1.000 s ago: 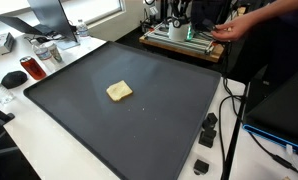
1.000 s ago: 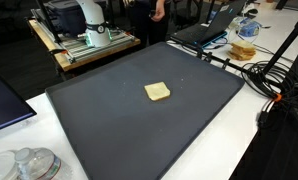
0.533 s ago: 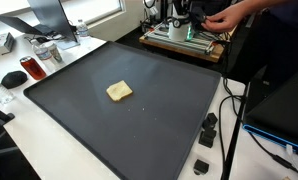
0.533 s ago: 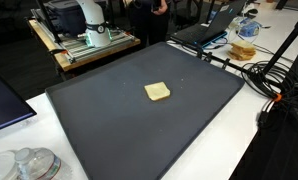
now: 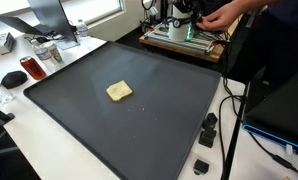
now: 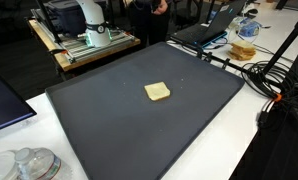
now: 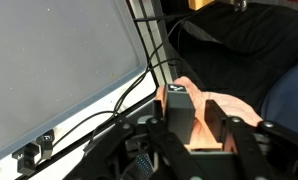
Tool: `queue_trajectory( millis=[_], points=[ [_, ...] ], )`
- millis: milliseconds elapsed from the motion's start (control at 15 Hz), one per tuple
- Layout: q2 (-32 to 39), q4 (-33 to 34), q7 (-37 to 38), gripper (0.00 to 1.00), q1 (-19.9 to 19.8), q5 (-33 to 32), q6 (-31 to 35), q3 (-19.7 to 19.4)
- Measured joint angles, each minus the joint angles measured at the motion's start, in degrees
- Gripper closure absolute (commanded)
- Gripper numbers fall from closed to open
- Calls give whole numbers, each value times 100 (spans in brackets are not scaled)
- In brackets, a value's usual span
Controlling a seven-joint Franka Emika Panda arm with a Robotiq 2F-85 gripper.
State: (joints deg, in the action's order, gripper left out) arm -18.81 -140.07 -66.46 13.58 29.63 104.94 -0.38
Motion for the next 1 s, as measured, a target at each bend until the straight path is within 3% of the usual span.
queue_trajectory(
  millis=[333, 600, 867, 933, 1000],
  points=[
    [0, 0, -105, 63, -1, 21, 0, 0],
    [0, 0, -139, 83, -2, 21, 0, 0],
    [0, 3, -156, 82, -22, 21, 3, 0],
    [0, 4, -156, 95, -22, 21, 3, 0],
    [0, 4, -158, 95, -22, 21, 3, 0]
  ],
)
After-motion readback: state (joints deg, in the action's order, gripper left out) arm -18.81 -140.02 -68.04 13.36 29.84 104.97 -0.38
